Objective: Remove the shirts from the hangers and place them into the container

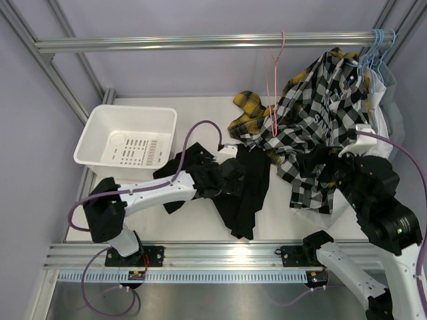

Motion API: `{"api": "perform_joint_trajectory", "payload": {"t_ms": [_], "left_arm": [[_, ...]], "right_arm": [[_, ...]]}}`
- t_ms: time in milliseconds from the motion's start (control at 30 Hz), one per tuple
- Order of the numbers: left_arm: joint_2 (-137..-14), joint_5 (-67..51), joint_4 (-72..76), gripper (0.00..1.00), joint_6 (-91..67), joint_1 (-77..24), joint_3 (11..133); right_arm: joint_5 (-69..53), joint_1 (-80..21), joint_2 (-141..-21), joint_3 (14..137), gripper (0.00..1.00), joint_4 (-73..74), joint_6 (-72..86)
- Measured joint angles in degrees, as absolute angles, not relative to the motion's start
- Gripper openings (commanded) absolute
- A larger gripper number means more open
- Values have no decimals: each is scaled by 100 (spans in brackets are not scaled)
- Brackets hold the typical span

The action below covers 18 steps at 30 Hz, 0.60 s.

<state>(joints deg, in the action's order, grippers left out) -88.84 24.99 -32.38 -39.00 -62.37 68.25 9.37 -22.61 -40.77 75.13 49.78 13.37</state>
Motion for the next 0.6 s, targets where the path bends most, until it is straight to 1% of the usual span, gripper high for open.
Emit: {"api": "perform_joint_trajectory", "payload": {"t_ms": [33,167,367,400,433,467,533,567,600], "left_arm": [[-9080,2628,-3236,99,-3959,-6237,6847],[-9821,3000,-3269,99,-4213,-6233,6973],[-10770,3142,-3280,99,-4554,-6230,7100],[-10897,3133,-3262,95,-4606,-6230,7102],[-10973,3146,-3214,90,-4689,-6230,7113],[-10982,3127,-3140,73,-4722,-6230,7126],[-11043,3044,-2965,50,-4842,-6230,7124],[-11065,3002,-2840,27,-4888,-6230,7111],[-11072,2987,-2727,15,-4939,-6241,7085]], "right_arm": [[904,-2261,-3806,7341,99,5024,1356],[709,-2261,-3358,6987,100,5260,1404],[377,-2259,-3092,6646,100,5439,1490],[329,-2259,-3070,6632,99,5441,1500],[292,-2259,-3061,6632,99,5439,1503],[242,-2257,-3059,6632,100,5437,1503],[150,-2255,-3061,6630,99,5437,1503],[89,-2255,-3061,6630,100,5437,1503],[36,-2255,-3061,6630,100,5435,1498]]}}
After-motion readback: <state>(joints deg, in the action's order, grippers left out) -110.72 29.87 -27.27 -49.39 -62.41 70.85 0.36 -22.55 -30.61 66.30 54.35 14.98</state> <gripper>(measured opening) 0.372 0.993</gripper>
